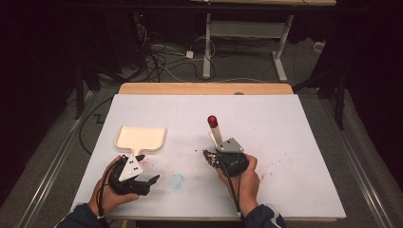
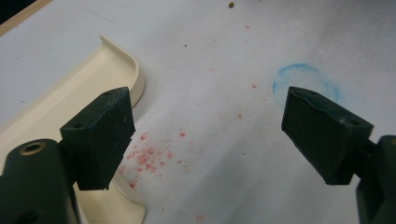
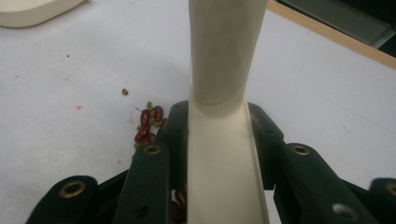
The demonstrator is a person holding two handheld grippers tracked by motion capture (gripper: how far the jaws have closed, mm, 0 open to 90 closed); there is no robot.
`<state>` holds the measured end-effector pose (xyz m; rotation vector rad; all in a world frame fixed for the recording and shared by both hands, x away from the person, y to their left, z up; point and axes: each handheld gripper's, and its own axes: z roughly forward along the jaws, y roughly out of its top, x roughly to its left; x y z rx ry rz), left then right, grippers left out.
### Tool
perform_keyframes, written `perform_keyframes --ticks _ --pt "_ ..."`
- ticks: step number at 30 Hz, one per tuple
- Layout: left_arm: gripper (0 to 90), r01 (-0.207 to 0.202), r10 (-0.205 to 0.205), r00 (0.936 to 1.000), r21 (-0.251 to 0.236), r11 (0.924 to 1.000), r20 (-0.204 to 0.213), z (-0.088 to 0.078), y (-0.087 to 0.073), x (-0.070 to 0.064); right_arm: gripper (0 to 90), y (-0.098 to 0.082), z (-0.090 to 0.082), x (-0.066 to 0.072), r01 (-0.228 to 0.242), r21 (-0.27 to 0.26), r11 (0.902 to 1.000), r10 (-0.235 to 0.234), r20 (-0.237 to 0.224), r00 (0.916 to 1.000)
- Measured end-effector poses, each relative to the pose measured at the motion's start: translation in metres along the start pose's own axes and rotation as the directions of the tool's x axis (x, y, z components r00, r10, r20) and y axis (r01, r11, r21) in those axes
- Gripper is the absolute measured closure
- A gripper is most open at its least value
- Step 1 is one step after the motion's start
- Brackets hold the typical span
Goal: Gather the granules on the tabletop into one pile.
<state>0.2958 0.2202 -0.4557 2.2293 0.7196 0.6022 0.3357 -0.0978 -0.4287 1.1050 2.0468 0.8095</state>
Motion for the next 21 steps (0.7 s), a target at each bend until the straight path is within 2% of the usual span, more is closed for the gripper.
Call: perform_keyframes --ticks 6,9,12,14,15,16,17,18,20,21 --pt "16.2 0.007 -0.007 1.0 0.005 1.0 -0.005 0.0 -0.001 0.0 67.1 0.005 -0.005 -0.009 -0.012 -0.027 0.9996 0.012 -0.003 0.9999" --pt "16.2 0.008 -0.008 0.9999 0.007 0.9999 -0.008 0.0 -0.002 0.0 67.1 0.008 -0.009 -0.018 0.0 -0.049 0.9988 -0.001 -0.011 0.9999" --pt "16.2 0.01 -0.01 0.9998 0.011 0.9999 -0.015 -0.001 -0.003 0.001 67.1 0.008 -0.018 -0.03 0.02 -0.081 0.9965 -0.025 -0.06 0.9979" --pt "16.2 0.01 -0.01 0.9998 0.011 0.9999 -0.018 -0.001 -0.003 0.002 67.1 0.005 -0.026 -0.04 0.04 -0.118 0.9922 -0.056 -0.137 0.9889" --pt "16.2 0.013 -0.013 0.9997 0.012 0.9998 -0.019 -0.001 -0.004 0.002 67.1 -0.001 -0.033 -0.05 0.043 -0.145 0.9884 -0.079 -0.251 0.9647" --pt "16.2 0.012 -0.012 0.9997 0.015 0.9998 -0.02 -0.001 -0.004 0.003 67.1 -0.001 -0.033 -0.05 0.043 -0.145 0.9884 -0.079 -0.251 0.9647" --pt "16.2 0.01 -0.01 0.9997 0.019 0.9998 -0.023 0.0 -0.004 0.002 67.1 -0.004 -0.037 -0.055 0.041 -0.156 0.9869 -0.088 -0.308 0.9473" --pt "16.2 0.011 -0.01 0.9996 0.021 0.9997 -0.025 0.0 -0.003 0.002 67.1 -0.007 -0.04 -0.059 0.05 -0.171 0.9841 -0.109 -0.361 0.9262" --pt "16.2 0.011 -0.01 0.9995 0.023 0.9997 -0.028 0.0 -0.003 0.002 67.1 -0.015 -0.048 -0.065 0.078 -0.208 0.9751 -0.164 -0.437 0.8843" --pt "16.2 0.013 -0.012 0.9995 0.023 0.9996 -0.03 0.0 -0.002 0.002 67.1 -0.018 -0.05 -0.067 0.098 -0.223 0.9698 -0.196 -0.477 0.857"
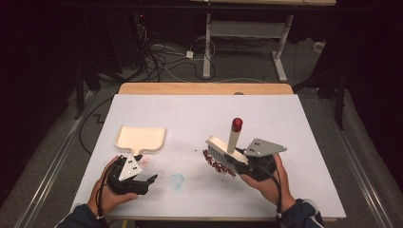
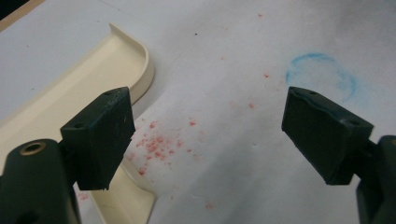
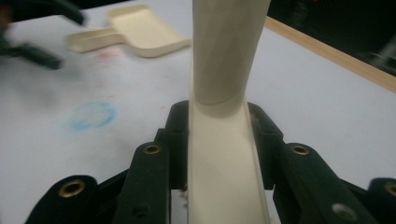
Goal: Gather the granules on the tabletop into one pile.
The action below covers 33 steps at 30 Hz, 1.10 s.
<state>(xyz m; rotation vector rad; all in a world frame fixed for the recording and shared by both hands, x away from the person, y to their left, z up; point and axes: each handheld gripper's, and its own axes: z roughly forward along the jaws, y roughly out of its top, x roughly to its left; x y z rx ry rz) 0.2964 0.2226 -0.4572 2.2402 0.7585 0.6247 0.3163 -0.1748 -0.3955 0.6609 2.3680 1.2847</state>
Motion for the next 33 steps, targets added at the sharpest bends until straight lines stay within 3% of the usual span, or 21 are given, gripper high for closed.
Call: perform_keyframes --ticks 2,5,9,11,14,16,18,20,22,25,28,33 --pt "16.1 0.001 -0.001 1.0 0.012 0.9999 0.002 0.001 0.001 -0.001 67.1 -0.006 -0.006 0.0 0.064 -0.011 0.9979 -0.065 -0.092 0.9936" --pt "16.1 -0.006 0.007 1.0 0.016 0.9999 -0.005 0.003 0.002 -0.002 67.1 -0.015 -0.006 -0.003 0.104 -0.007 0.9946 -0.103 -0.211 0.9721" --pt "16.1 -0.006 0.006 1.0 0.016 0.9998 -0.005 0.003 0.001 -0.001 67.1 -0.024 0.004 -0.007 0.148 0.021 0.9888 -0.134 -0.314 0.94" --pt "16.1 -0.007 0.007 1.0 0.02 0.9998 -0.003 0.003 0.001 -0.001 67.1 -0.027 0.01 -0.011 0.172 0.03 0.9847 -0.149 -0.366 0.9188" --pt "16.1 -0.004 0.004 1.0 0.017 0.9998 0.0 0.003 0.0 0.0 67.1 -0.03 0.021 -0.018 0.168 0.024 0.9856 -0.144 -0.403 0.904" --pt "16.2 -0.006 0.006 1.0 0.017 0.9998 0.003 0.003 0.0 0.0 67.2 -0.027 0.026 -0.025 0.188 0.024 0.9819 -0.163 -0.393 0.905" --pt "16.2 -0.008 0.008 0.9999 0.017 0.9998 0.006 0.004 0.0 -0.001 67.1 -0.024 0.032 -0.031 0.207 0.018 0.9782 -0.183 -0.399 0.8984" --pt "16.2 -0.013 0.012 0.9999 0.018 0.9998 0.01 0.004 0.001 -0.001 67.0 -0.022 0.04 -0.037 0.226 0.007 0.9741 -0.203 -0.411 0.8888" --pt "16.2 -0.016 0.016 0.9998 0.021 0.9997 0.012 0.006 0.001 -0.001 66.9 -0.02 0.048 -0.043 0.231 -0.01 0.973 -0.212 -0.438 0.8735" --pt "16.2 -0.017 0.016 0.9997 0.024 0.9996 0.018 0.007 0.002 -0.001 66.5 -0.015 0.061 -0.048 0.24 -0.023 0.9705 -0.224 -0.454 0.8626" --pt "16.2 -0.021 0.021 0.9995 0.027 0.9994 0.023 0.008 0.002 -0.002 66.4 -0.011 0.07 -0.051 0.241 -0.03 0.9701 -0.228 -0.457 0.8597" --pt "16.2 -0.014 0.013 0.9993 0.027 0.9996 0.035 0.008 0.002 -0.003 66.8 -0.006 0.075 -0.054 0.223 -0.057 0.9731 -0.225 -0.442 0.8684"
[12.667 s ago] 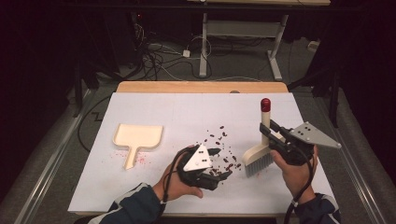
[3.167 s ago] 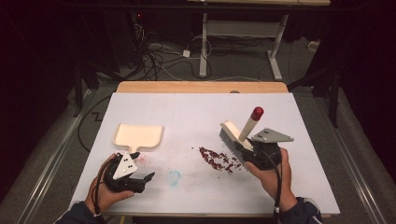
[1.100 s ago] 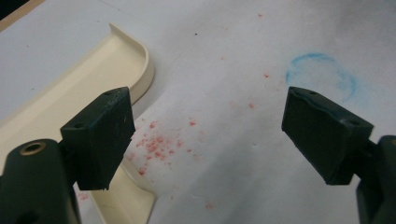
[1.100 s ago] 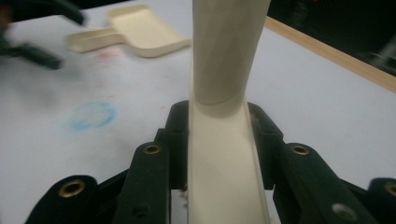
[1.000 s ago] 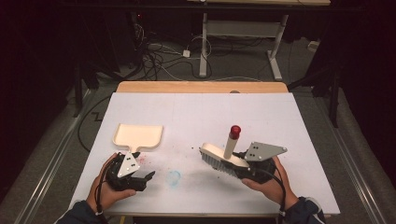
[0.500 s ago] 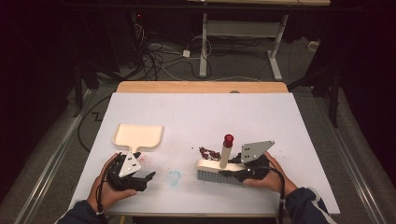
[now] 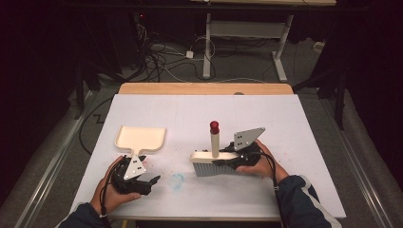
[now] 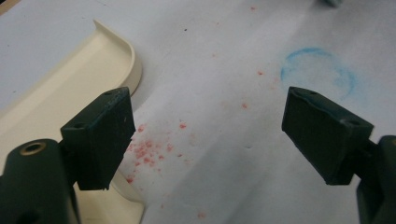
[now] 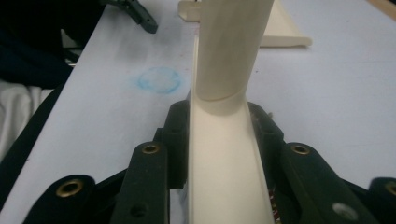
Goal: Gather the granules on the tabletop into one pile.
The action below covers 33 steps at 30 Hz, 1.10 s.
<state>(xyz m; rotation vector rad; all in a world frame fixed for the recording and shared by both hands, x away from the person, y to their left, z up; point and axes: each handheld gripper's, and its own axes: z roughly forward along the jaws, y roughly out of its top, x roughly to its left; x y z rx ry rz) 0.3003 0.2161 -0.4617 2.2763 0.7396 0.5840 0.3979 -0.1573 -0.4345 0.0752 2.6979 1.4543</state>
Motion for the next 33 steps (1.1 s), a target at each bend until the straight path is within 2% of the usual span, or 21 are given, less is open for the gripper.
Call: perform_keyframes --ticks 9,13,16,19,20,21,23,24,25,27,28,29,30,31,32,33 --pt "16.2 -0.012 0.012 0.9999 -0.005 0.9999 -0.006 0.0 0.001 0.0 67.1 0.012 0.005 0.001 0.007 -0.046 0.9989 -0.006 0.01 0.9999" --pt "16.2 -0.009 0.009 0.9999 -0.007 0.9999 -0.008 -0.001 0.0 0.001 67.1 0.017 0.002 0.005 0.008 -0.05 0.9987 -0.004 0.069 0.9976" --pt "16.2 -0.009 0.009 0.9999 -0.01 0.9999 -0.011 -0.002 0.001 0.001 67.1 0.024 -0.005 0.01 -0.041 -0.089 0.9952 0.054 0.144 0.9881" --pt "16.2 -0.008 0.008 0.9999 -0.012 0.9999 -0.015 -0.003 0.001 0.001 67.1 0.035 -0.007 0.015 -0.106 -0.103 0.989 0.129 0.247 0.9605" --pt "16.2 -0.009 0.009 0.9998 -0.011 0.9999 -0.015 -0.003 0.001 0.001 67.1 0.039 -0.006 0.017 -0.138 -0.113 0.984 0.164 0.275 0.9474" --pt "16.2 -0.009 0.009 0.9999 -0.012 0.9999 -0.014 -0.003 0.001 0.001 67.2 0.042 -0.004 0.02 -0.162 -0.12 0.9794 0.191 0.295 0.9361" --pt "16.2 -0.011 0.011 0.9998 -0.011 0.9999 -0.015 -0.003 0.001 0.001 67.2 0.047 0.004 0.027 -0.196 -0.129 0.9722 0.227 0.312 0.9227" --pt "16.2 -0.01 0.01 0.9998 -0.012 0.9999 -0.015 -0.003 0.001 0.001 67.1 0.048 0.009 0.031 -0.215 -0.123 0.9688 0.244 0.331 0.9114" --pt "16.2 -0.009 0.009 0.9999 -0.014 0.9999 -0.014 -0.004 0.001 0.001 67.1 0.05 0.015 0.035 -0.23 -0.121 0.9655 0.259 0.352 0.8995" --pt "16.3 -0.009 0.009 0.9999 -0.014 0.9999 -0.013 -0.004 0.001 0.001 67.2 0.052 0.028 0.045 -0.292 -0.133 0.9471 0.321 0.386 0.8647" --pt "16.4 -0.009 0.009 0.9999 -0.014 0.9999 -0.013 -0.004 0.001 0.001 67.2 0.052 0.035 0.048 -0.316 -0.139 0.9384 0.346 0.385 0.8555" --pt "16.4 -0.009 0.008 0.9999 -0.015 0.9998 -0.014 -0.004 0.001 0.001 67.2 0.052 0.041 0.051 -0.328 -0.144 0.9336 0.358 0.391 0.8476" --pt "16.4 -0.01 0.01 0.9999 -0.015 0.9998 -0.013 -0.004 0.0 0.001 67.2 0.052 0.048 0.054 -0.345 -0.144 0.9276 0.373 0.405 0.8347" --pt "16.5 -0.011 0.011 0.9999 -0.015 0.9998 -0.012 -0.005 0.0 0.0 67.2 0.051 0.054 0.056 -0.349 -0.143 0.9262 0.376 0.426 0.8228" --pt "16.5 -0.011 0.011 0.9999 -0.015 0.9998 -0.01 -0.004 0.0 0.0 67.2 0.05 0.059 0.056 -0.36 -0.147 0.9213 0.386 0.445 0.8076" --pt "16.6 -0.013 0.013 0.9999 -0.014 0.9998 -0.009 -0.004 0.0 -0.001 67.2 0.048 0.063 0.055 -0.381 -0.155 0.9114 0.408 0.454 0.7917"
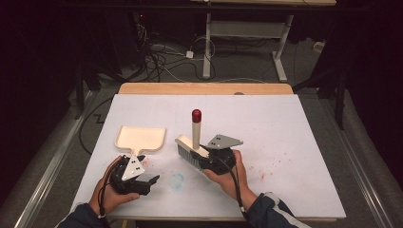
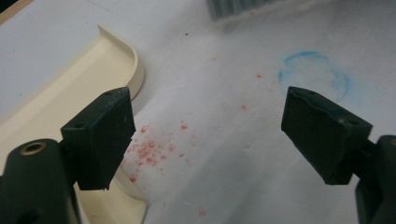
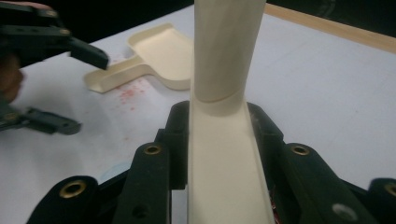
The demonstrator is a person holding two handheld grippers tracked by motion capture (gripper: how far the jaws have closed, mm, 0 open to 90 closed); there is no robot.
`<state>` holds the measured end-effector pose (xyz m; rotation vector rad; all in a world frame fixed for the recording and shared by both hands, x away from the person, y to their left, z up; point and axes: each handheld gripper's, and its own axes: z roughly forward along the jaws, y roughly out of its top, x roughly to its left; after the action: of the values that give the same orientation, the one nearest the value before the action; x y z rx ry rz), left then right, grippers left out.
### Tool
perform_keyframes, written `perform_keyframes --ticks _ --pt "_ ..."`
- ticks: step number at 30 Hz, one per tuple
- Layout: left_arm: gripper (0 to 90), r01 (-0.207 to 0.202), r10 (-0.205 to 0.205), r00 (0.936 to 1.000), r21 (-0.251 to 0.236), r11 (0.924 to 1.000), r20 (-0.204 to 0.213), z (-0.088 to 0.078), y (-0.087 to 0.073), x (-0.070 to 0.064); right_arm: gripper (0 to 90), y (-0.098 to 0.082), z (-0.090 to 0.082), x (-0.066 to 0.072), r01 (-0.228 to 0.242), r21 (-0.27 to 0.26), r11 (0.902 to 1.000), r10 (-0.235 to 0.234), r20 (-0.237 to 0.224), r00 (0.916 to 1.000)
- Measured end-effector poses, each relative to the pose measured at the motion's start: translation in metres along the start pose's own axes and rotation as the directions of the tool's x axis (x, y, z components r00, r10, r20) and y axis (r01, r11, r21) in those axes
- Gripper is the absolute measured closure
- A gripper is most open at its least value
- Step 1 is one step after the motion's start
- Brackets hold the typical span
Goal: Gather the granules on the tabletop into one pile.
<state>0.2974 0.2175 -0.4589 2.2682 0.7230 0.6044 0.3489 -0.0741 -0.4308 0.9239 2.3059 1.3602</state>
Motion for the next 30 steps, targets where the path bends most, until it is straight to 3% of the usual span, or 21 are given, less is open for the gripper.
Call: perform_keyframes --ticks 3,6,13,15,17,18,23,26,30 --pt "16.8 -0.007 0.007 1.0 0.005 1.0 0.004 0.001 0.0 -0.001 67.2 -0.005 0.011 -0.004 -0.045 0.005 0.999 0.044 0.076 0.9961" --pt "17.0 -0.007 0.007 1.0 0.008 0.9999 0.001 0.001 0.0 0.0 67.0 -0.007 0.013 -0.01 -0.078 -0.005 0.9969 0.078 0.157 0.9845" --pt "17.2 -0.013 0.013 0.9999 0.024 0.9996 -0.007 0.001 -0.001 -0.001 67.1 -0.016 -0.006 -0.016 -0.144 0.001 0.9896 0.141 0.199 0.9699" --pt "17.2 -0.012 0.012 0.9999 0.028 0.9995 -0.007 0.001 -0.001 0.0 67.1 -0.022 -0.015 -0.016 -0.164 -0.011 0.9864 0.163 0.22 0.9619" --pt "17.2 -0.014 0.014 0.9999 0.028 0.9995 -0.008 0.001 -0.001 -0.001 67.2 -0.024 -0.023 -0.019 -0.178 -0.002 0.9839 0.175 0.207 0.9626" --pt "17.2 -0.014 0.014 0.9999 0.028 0.9995 -0.008 0.001 -0.001 -0.001 67.2 -0.025 -0.027 -0.019 -0.202 -0.002 0.9794 0.198 0.205 0.9586" --pt "17.2 -0.018 0.018 0.9998 0.027 0.9995 -0.005 0.002 0.001 -0.001 67.3 -0.025 -0.039 -0.023 -0.202 -0.019 0.9793 0.202 0.154 0.9672" --pt "17.2 -0.018 0.018 0.9998 0.025 0.9995 -0.004 0.002 0.001 0.0 67.2 -0.017 -0.045 -0.023 -0.158 -0.042 0.9866 0.162 0.13 0.9782" --pt "17.1 -0.012 0.012 0.9999 0.024 0.9996 -0.007 0.002 0.0 0.001 67.2 -0.004 -0.053 -0.028 -0.062 -0.046 0.997 0.066 0.092 0.9936"
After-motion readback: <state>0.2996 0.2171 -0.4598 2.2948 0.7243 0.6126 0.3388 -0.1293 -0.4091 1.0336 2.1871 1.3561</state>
